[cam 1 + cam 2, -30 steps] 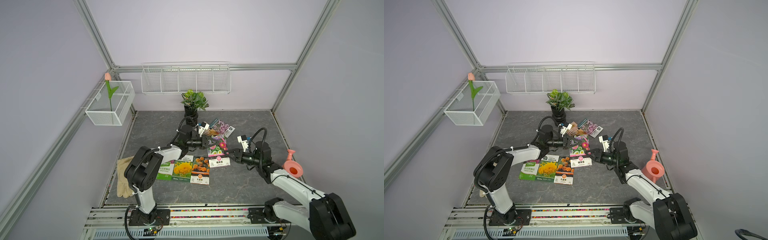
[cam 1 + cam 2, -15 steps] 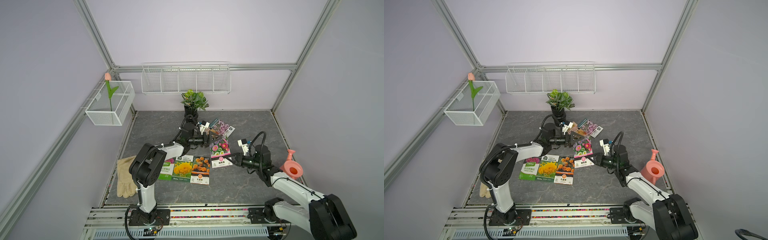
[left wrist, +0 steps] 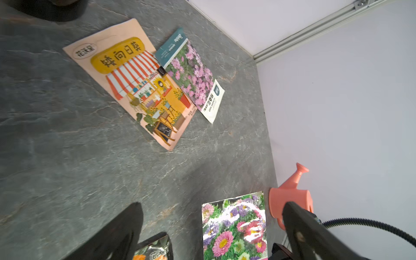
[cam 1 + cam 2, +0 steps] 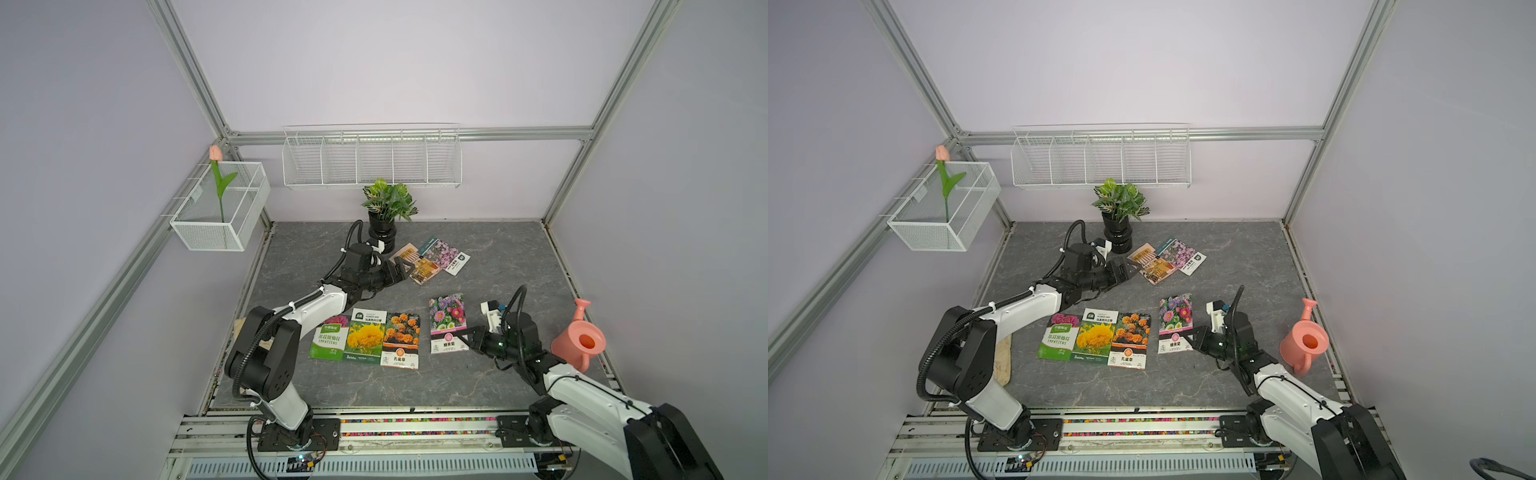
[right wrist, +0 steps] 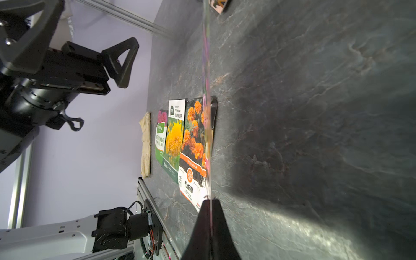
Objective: Arrange the seed packets in a row
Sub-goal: Place the seed packet at the center of the board.
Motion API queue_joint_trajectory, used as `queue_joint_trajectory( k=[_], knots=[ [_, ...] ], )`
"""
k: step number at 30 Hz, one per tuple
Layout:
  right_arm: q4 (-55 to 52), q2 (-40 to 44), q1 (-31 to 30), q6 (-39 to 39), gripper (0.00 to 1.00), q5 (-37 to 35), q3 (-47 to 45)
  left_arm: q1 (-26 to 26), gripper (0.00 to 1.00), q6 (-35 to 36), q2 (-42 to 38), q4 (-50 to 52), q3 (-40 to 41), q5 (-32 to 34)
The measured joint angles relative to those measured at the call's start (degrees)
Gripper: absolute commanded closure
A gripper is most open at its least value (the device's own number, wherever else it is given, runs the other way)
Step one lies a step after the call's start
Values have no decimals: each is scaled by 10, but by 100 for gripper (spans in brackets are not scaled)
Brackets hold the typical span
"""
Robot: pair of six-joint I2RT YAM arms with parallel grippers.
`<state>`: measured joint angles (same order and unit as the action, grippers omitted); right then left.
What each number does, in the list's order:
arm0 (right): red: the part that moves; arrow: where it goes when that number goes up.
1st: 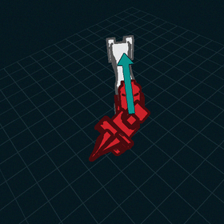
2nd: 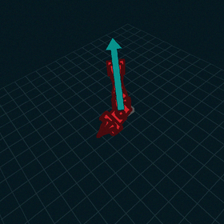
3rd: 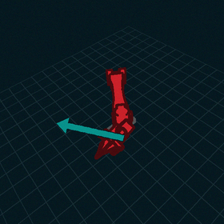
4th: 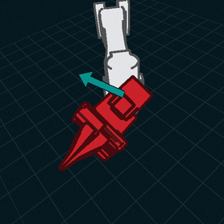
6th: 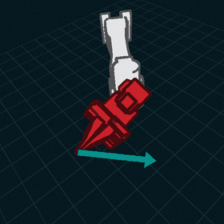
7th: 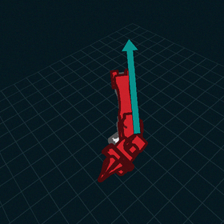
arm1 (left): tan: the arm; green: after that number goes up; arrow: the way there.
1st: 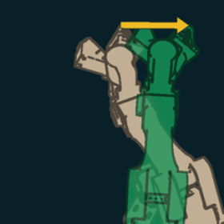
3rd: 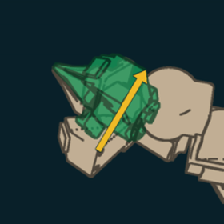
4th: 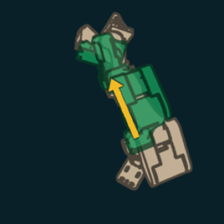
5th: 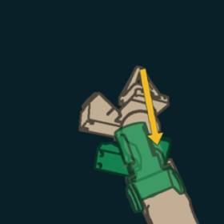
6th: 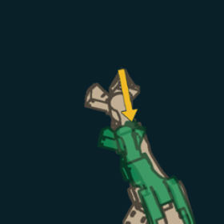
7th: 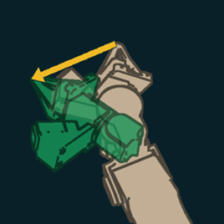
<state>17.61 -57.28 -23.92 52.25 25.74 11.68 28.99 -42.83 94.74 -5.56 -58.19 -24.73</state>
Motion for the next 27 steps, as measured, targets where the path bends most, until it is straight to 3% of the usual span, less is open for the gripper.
queue_joint_trajectory(
  k=[8,16,27],
  knots=[
    [33,-58,-40,35,93,-49,-14,0,1,1,-3,14,17,30],
    [94,-138,-59,57,93,-54,-15,0,0,4,-11,16,22,38],
    [118,-163,-75,65,88,-54,-15,0,0,5,-11,16,23,38]
  ],
)
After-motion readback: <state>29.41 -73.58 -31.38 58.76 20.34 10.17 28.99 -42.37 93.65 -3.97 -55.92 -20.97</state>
